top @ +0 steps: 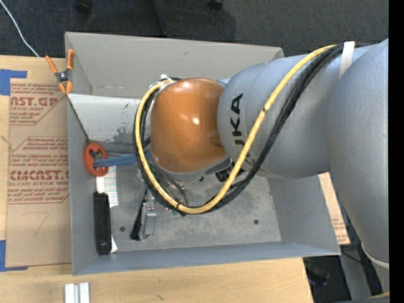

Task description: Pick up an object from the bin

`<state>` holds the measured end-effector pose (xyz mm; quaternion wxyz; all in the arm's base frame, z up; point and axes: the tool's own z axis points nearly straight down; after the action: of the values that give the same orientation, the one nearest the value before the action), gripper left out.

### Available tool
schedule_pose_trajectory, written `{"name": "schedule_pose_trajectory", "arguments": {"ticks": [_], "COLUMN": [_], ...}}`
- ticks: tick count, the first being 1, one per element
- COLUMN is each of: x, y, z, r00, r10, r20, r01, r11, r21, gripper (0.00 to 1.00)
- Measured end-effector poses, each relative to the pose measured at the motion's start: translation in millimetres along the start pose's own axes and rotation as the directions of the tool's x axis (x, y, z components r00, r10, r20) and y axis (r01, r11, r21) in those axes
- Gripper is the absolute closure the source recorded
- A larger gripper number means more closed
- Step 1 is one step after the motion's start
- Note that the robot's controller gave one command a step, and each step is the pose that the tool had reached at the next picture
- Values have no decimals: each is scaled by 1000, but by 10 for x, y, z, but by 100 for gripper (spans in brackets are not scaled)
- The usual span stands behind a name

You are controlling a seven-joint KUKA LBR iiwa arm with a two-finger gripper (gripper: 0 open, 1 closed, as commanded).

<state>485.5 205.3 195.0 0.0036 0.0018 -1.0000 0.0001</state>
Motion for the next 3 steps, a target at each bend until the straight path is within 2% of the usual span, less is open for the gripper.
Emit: {"name": "schedule_pose_trajectory", "arguments": {"ticks": [1, 2, 3], "x": [-20, -530, -187], "y": [-15, 219, 299], "z": [-46, 1058, 1151], "r00": [1000, 995, 979], "r10": [3, -98, -202], "r20": [7, 8, 17], "r01": [-3, 98, 202], "r11": [1000, 995, 979], "r21": [-2, -2, -1], "gripper": [0, 0, 0]}}
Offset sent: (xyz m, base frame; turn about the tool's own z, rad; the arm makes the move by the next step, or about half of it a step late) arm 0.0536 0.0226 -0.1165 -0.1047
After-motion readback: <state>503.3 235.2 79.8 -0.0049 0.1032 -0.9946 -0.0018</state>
